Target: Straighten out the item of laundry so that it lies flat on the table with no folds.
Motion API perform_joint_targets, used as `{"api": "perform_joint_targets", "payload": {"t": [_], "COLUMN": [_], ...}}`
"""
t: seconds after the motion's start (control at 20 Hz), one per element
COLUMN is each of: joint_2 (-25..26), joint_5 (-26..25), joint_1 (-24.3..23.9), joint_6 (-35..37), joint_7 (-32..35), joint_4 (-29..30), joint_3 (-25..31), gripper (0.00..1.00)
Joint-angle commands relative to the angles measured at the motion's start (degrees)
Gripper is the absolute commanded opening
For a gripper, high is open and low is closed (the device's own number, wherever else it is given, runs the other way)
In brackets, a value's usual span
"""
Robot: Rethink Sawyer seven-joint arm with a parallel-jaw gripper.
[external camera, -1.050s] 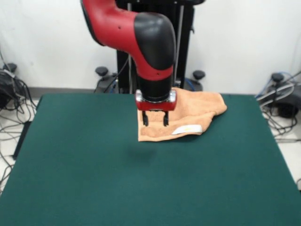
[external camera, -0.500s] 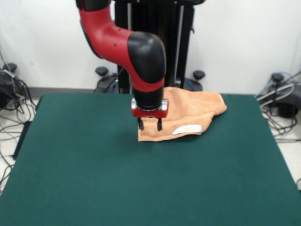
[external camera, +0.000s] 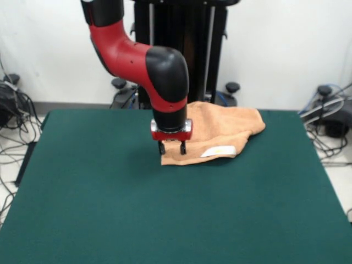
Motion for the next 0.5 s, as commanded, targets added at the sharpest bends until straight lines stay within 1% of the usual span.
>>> {"api": "perform_joint_targets", "payload": {"t": [0.05,0.2,0.3,0.5], "joint_2": [14.5,15.9,16.8,17.7], "joint_5": [0.3,1.6,1.4,1.3], "joint_1": [2.1,4.0,4.0,5.9], "joint_6": [-4.4,-4.4,-4.4,-4.9], "joint_7": [8.7,9.1,8.7,9.0], "joint_4": [-13.5,-15.9,-16.8,-17.7], "joint_3": [2.7,1.1,0.7,-3.1], "gripper": [1.0,1.0,1.0,1.0]}}
